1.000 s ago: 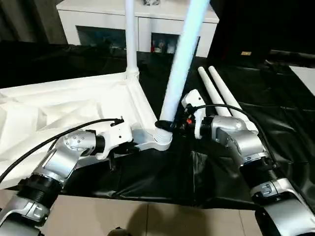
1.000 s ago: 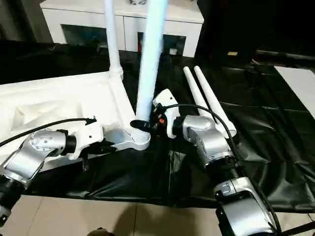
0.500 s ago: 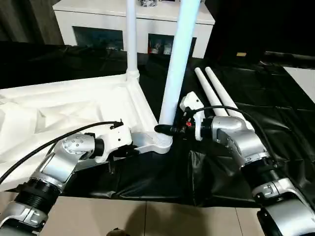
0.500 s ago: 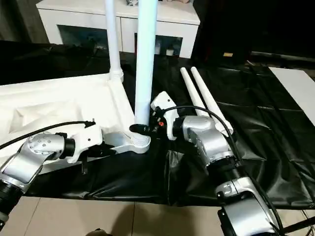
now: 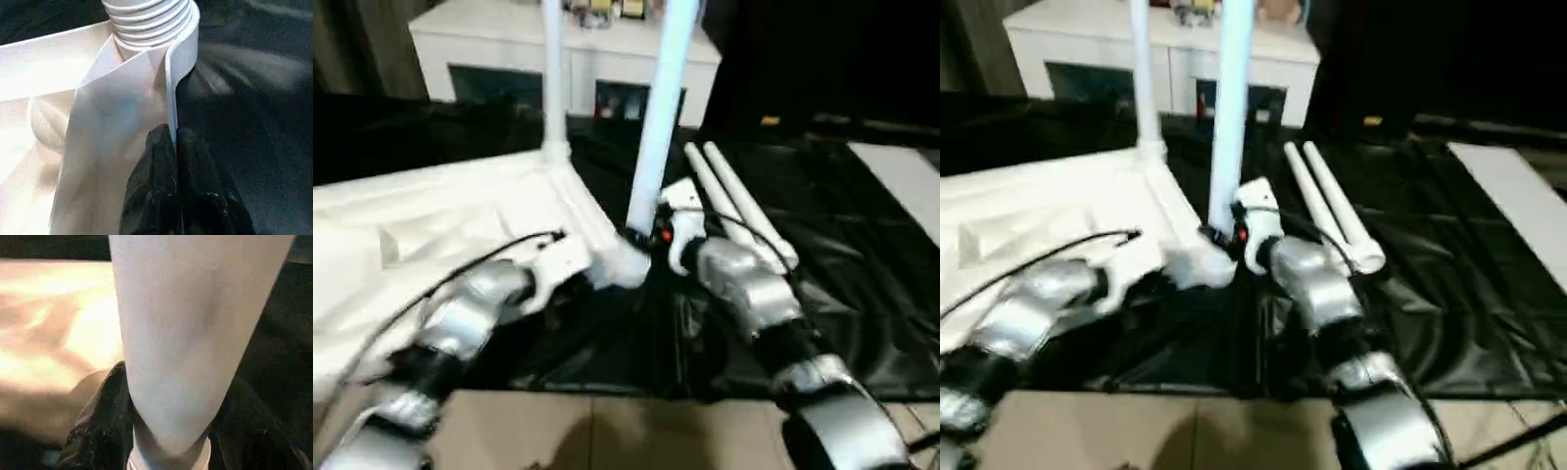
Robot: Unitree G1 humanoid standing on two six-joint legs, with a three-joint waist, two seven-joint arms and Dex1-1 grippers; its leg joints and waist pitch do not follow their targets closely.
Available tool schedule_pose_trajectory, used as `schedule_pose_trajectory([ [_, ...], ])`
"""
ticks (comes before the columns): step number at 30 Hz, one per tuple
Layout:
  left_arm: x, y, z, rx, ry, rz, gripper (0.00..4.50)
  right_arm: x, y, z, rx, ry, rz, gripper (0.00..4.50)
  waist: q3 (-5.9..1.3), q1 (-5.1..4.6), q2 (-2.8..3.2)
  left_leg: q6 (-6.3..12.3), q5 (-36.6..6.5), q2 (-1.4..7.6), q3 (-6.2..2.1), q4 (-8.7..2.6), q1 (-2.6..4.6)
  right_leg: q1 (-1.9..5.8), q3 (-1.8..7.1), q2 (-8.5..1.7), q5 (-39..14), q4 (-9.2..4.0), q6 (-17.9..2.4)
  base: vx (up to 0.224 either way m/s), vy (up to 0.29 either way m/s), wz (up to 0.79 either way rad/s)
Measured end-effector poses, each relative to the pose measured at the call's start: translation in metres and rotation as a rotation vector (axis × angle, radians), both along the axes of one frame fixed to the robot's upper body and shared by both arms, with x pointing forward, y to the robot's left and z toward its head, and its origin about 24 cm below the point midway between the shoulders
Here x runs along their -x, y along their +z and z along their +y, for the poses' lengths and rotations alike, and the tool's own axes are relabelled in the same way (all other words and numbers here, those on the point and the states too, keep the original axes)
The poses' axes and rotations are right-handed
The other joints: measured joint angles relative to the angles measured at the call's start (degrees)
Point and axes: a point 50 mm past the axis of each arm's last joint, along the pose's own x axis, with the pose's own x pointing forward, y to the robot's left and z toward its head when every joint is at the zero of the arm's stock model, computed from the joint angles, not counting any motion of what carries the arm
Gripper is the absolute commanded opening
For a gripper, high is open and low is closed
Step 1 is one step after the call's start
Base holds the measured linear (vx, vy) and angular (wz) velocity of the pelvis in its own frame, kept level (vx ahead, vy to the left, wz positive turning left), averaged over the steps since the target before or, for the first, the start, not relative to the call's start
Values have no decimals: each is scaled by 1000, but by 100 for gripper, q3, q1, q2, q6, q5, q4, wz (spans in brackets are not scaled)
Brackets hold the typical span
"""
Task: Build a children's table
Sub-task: Rotate leg to tighten
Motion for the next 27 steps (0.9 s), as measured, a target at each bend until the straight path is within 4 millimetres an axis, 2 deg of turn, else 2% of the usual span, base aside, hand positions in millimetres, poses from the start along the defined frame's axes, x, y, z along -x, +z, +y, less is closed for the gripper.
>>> schedule_pose_trajectory([
  [2,-7,-1,-20,24,69,8,0,-7,0,0,10,-126,2,183,-8,-2,-14,-1,1,-14,12,0,-10,-3,7,-13,41,-22,-23,0,0,0],
  [7,-14,1,-41,40,140,16,0,-14,3,-2,2,-273,4,183,-26,3,-42,0,2,-15,30,0,-23,-13,25,-16,134,-48,3,0,0,0],
  [10,-19,7,-48,46,166,11,0,-19,8,-2,-8,-326,-6,183,-33,13,-48,15,43,0,31,-1,-93,-49,27,0,140,-35,15,19,-3,-1],
  [12,-20,9,-48,48,188,14,0,-22,11,1,-18,-347,-3,183,-34,-7,-50,25,52,2,29,-1,-109,-71,26,4,145,-31,23,28,-4,-2],
  [22,-22,11,-39,31,196,7,0,-24,12,5,-55,-295,-16,183,-20,-42,-51,31,46,4,31,-5,-108,-71,28,4,142,-50,18,0,0,0],
  [23,-22,11,-38,30,194,8,0,-24,12,5,-57,-284,-19,239,-18,-49,-51,31,46,5,31,-7,-108,-74,28,5,142,-50,18,0,0,0],
  [25,-22,12,-37,28,191,5,0,-23,10,5,-60,-266,-16,253,-13,-50,-47,31,46,5,31,-11,-108,-76,28,5,142,-51,18,0,0,0],
  [27,-23,15,-35,27,186,-9,0,-20,0,5,-52,-249,24,281,26,-43,-33,27,49,5,31,-13,-119,-88,28,6,143,-48,17,0,0,0],
])
